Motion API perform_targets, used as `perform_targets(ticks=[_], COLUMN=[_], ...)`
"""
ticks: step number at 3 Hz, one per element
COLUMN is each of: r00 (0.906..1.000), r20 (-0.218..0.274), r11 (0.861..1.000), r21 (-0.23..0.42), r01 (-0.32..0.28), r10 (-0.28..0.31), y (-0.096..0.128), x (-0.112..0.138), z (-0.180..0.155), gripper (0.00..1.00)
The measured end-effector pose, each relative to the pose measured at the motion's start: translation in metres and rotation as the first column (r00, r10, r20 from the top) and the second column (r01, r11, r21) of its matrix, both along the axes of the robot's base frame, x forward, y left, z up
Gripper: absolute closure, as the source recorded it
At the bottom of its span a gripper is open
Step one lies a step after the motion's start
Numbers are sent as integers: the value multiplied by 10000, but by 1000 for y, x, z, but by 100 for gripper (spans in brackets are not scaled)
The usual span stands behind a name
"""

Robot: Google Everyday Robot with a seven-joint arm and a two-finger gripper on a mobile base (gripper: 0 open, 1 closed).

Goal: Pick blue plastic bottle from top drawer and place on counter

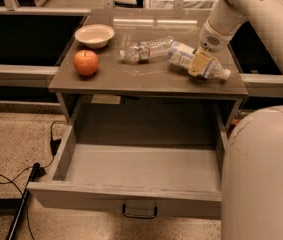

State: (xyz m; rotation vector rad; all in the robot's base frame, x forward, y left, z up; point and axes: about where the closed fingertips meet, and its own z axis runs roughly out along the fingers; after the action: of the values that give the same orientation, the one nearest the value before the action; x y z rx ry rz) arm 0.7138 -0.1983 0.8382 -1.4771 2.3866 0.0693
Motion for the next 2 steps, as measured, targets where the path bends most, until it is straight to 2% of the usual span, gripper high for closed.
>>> perform_targets(ticks=[1,2], r00=[9999,9973], r20=[83,700], r11=[9995,9971], r21=[288,716], r01=[-139,-258], r10=[137,207], y=[-1,-18], x=[-1,-10], z=[0,17], gripper=[0,0])
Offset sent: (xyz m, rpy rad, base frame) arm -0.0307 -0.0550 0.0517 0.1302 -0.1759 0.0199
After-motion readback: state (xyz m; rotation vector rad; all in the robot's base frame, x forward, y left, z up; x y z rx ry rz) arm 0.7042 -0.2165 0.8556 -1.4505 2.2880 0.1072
